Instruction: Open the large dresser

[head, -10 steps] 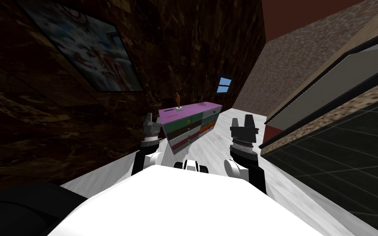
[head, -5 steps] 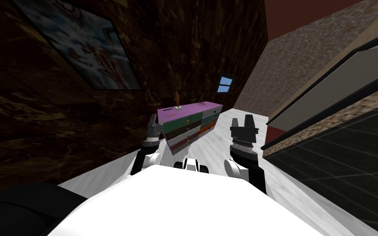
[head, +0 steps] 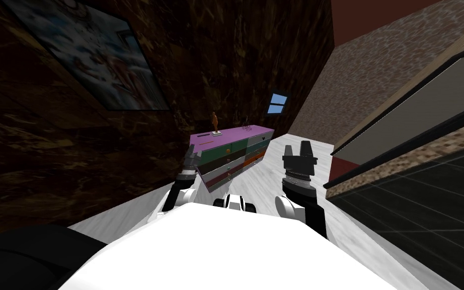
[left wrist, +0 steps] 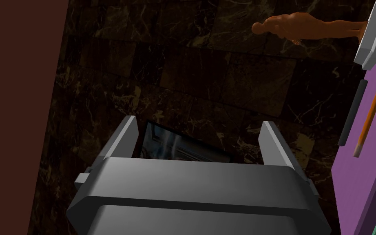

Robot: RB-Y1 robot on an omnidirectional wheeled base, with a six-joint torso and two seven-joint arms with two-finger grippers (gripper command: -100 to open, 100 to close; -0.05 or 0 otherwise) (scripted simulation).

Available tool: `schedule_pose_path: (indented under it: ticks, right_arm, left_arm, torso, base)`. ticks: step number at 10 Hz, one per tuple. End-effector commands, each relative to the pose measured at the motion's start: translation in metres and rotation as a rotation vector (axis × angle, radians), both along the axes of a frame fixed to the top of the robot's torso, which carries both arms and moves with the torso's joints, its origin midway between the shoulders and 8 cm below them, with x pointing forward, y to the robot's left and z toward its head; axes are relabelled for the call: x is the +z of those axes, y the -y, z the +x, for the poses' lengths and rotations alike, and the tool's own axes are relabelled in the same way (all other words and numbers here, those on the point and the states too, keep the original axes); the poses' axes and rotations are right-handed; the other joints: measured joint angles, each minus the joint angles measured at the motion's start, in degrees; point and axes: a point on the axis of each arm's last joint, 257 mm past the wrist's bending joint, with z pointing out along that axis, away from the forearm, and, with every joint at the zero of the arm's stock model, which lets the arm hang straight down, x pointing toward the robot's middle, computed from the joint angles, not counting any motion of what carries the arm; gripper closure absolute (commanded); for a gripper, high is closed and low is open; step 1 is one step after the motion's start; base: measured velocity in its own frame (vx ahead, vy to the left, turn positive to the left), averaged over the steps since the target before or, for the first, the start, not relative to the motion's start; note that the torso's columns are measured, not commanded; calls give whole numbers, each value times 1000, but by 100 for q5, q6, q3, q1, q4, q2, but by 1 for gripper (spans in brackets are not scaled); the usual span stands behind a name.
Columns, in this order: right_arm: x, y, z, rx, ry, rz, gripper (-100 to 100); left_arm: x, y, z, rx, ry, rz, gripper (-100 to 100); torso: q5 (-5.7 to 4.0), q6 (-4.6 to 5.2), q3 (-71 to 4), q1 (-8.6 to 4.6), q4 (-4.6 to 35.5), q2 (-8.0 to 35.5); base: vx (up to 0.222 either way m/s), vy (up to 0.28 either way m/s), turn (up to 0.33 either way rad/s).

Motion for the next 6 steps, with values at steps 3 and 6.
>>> schedule_pose_path:
  ticks: [3, 6]
  right_arm:
    - [0, 0, 0, 0, 0, 0, 0]
    - [0, 0, 0, 0, 0, 0, 0]
  left_arm:
    - [-42, -17, 15, 24, -82, -2, -100]
    - [-64, -28, 21, 42, -124, -11, -100]
  torso:
    - [0, 0, 5, 0, 2, 7]
    - [1, 0, 5, 3, 3, 9]
  base:
    - [94, -91, 42]
    - [86, -91, 34]
